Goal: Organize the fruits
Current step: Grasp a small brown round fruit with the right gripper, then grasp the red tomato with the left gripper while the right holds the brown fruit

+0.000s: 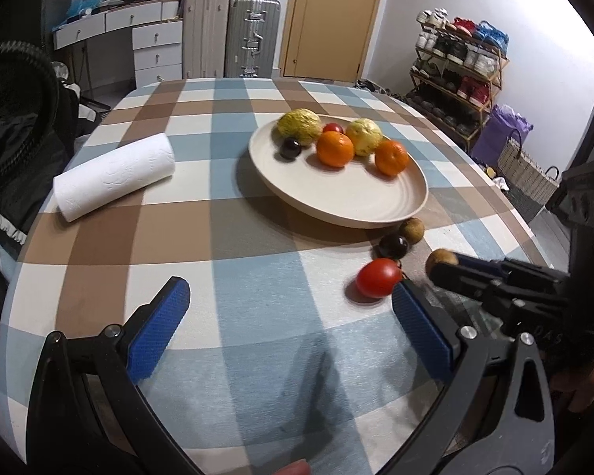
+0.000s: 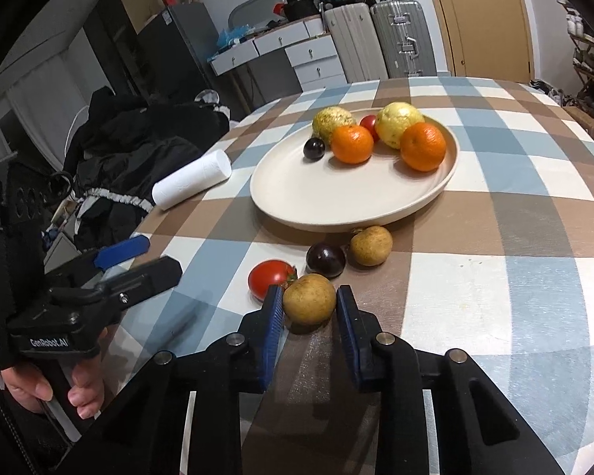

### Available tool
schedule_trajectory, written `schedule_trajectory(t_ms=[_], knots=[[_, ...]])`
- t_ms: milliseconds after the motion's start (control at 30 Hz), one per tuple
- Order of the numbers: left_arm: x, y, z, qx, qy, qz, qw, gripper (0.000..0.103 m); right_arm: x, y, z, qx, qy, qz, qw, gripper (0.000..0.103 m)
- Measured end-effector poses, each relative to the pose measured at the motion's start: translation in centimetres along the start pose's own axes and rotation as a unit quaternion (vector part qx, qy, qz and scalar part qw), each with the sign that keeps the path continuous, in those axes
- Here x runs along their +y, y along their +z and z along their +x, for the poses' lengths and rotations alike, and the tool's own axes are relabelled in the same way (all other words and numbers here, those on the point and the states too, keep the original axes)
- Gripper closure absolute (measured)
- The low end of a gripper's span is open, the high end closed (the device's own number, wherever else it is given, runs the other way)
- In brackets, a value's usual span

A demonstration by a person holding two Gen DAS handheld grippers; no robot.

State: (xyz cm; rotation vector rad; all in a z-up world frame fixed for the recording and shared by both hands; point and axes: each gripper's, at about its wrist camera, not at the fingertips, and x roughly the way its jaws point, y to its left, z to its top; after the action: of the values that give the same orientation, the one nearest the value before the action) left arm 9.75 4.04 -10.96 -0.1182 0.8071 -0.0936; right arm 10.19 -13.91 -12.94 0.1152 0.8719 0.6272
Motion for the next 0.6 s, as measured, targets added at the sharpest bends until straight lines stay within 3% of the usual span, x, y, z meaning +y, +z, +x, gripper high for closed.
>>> schedule_trajectory(t_ms=[233,433,600], knots=[[-2.0,0.5,1.7,0.018,-0.004,0.017,0.9997,0.001,-1.8,-0.1,-2.2,-0.022,-0.006,0.012,1.000,0.075],[-3.2,0.8,3.5,0.035,0.015,0.031,0.9988,0.001,-4.0,-0.3,-3.9,-0.039,-0.024,0.027,0.999,0.075],[-4.0,1.1,4.6,0.044,-0.012,0.033,0.9984,0.003,-5.1,0.0,-5.2,-0.049,-0.025,0.036,0.998,0.075]])
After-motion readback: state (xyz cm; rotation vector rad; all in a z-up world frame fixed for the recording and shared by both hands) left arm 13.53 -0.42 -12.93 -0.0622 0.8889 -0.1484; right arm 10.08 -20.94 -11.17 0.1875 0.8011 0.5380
